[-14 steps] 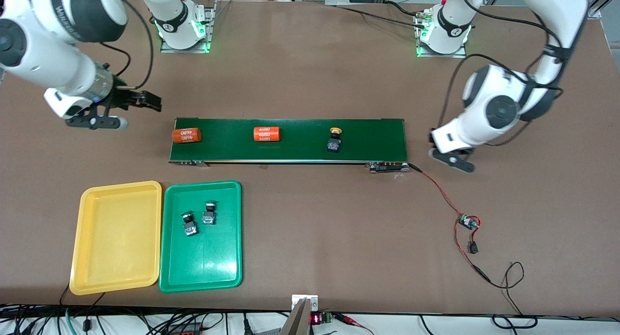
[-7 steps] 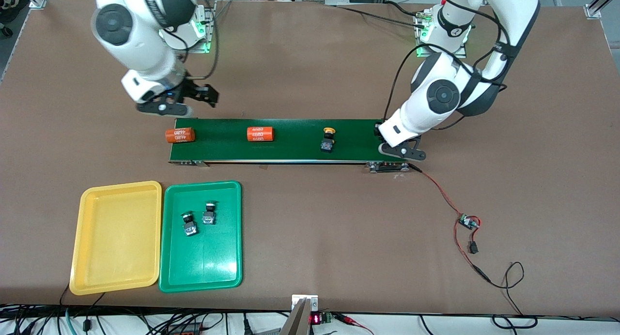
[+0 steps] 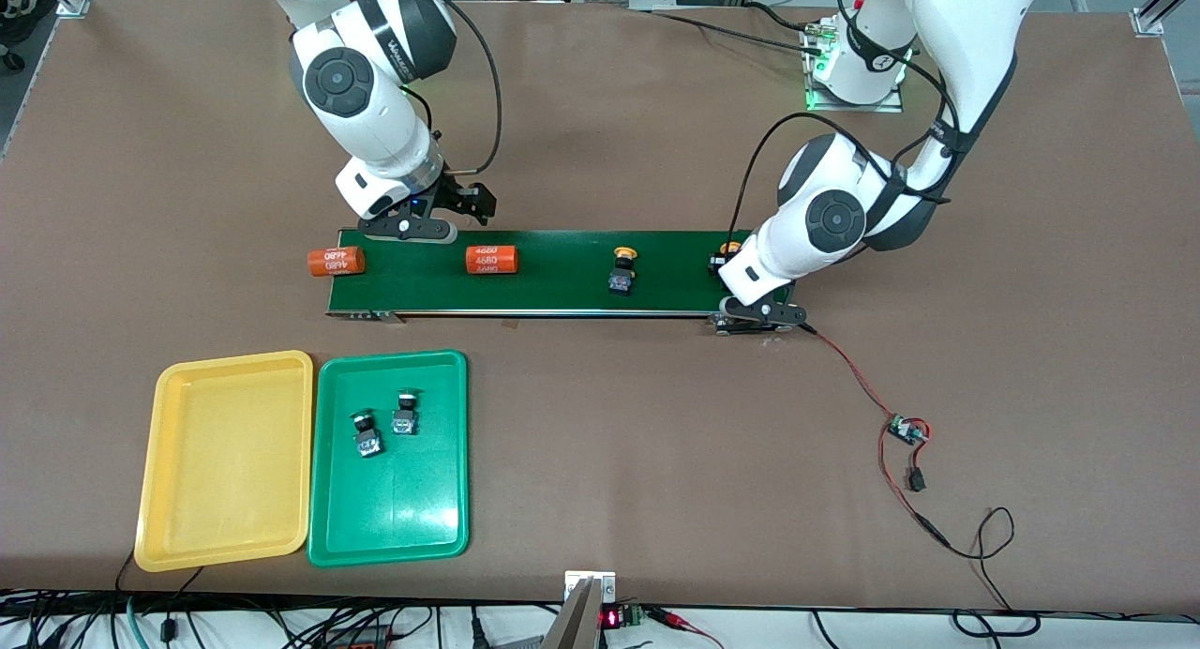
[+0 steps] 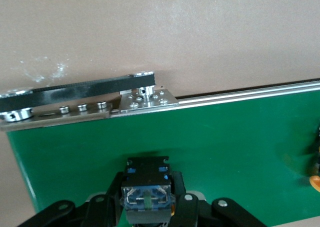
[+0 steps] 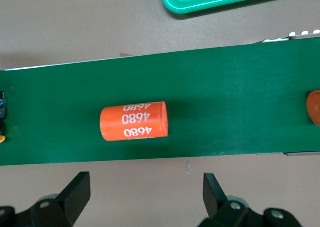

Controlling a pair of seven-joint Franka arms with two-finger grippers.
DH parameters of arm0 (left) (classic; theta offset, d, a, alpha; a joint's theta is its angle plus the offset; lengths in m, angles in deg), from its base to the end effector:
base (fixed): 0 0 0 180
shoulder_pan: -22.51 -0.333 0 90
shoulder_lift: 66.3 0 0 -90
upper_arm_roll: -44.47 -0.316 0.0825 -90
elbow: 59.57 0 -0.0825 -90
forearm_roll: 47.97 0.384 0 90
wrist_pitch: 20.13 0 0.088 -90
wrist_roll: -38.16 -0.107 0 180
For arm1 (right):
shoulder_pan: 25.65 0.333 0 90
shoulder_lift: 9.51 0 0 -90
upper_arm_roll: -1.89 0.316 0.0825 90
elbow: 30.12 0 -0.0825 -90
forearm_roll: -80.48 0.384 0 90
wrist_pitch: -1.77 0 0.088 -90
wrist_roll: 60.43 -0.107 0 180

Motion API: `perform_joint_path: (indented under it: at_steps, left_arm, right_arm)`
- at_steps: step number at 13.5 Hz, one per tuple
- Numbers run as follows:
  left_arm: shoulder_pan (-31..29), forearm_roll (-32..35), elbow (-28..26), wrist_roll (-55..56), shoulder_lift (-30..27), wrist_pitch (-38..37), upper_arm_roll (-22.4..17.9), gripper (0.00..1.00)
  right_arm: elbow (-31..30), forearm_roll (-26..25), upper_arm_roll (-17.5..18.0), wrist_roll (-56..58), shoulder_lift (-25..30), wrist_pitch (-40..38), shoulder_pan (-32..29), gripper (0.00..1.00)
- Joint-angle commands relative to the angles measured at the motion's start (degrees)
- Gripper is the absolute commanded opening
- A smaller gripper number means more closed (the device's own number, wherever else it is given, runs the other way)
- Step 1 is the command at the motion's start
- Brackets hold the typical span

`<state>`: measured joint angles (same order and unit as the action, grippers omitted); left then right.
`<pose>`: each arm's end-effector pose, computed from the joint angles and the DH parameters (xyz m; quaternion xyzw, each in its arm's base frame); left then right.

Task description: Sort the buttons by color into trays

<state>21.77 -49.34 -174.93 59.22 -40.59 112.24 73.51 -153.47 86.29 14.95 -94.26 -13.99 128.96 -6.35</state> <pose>0.5254 -0.2753 0.2477 0.9914 -0.0383 -0.0925 0.0842 0.4614 0.2951 0.3645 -0.9978 0.0439 0.0308 0.0385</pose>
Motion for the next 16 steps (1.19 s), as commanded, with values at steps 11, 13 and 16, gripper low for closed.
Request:
perform_joint_path:
  at_steps: [11, 13, 16]
  left_arm:
    - [0.65, -0.12, 5.94, -0.32, -9.08, -1.84, -11.27, 1.0]
    - [0.56, -0.21, 6.11, -0.32, -11.72, -3.51, -14.97, 1.0]
    - [0.22, -0.21, 8.03, -1.63, -14.01, -7.1, -20.42, 1.0]
  right_arm:
    - [8.28, -6.61, -0.58, -16.34, -10.19, 6.32, 7.94, 1.0]
    - [11.27, -6.69, -0.58, -18.19, -12.65, 6.32, 8.91, 1.0]
    - [13.39, -8.71, -0.58, -20.39, -15.2, 6.32, 9.88, 1.0]
